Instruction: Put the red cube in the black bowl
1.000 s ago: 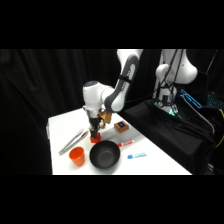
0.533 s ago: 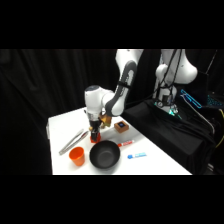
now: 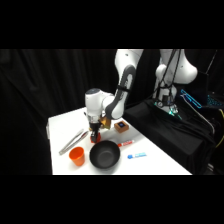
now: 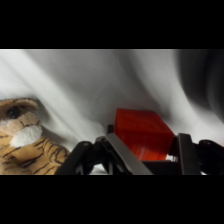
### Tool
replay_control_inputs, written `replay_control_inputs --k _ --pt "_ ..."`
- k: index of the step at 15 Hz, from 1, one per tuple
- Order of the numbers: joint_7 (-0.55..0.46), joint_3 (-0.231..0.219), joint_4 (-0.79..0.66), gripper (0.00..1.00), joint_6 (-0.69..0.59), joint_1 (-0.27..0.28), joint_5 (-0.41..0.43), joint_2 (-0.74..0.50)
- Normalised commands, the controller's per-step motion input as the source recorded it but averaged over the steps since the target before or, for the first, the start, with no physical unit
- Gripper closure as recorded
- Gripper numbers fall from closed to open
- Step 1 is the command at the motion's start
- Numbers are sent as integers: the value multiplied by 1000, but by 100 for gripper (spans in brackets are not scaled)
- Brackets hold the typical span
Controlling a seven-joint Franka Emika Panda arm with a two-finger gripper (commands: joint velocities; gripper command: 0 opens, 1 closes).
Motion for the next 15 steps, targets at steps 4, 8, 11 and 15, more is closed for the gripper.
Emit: replay_control_inputs --k 4,8,11,15 --pt "-169 -24 19 70 42 32 141 -31" --pt "-138 -88 -113 74 -162 97 73 -269" --pt "-104 -139 -201 75 -292 144 -39 -460" --pt "-67 -123 -185 75 -402 131 -171 -496"
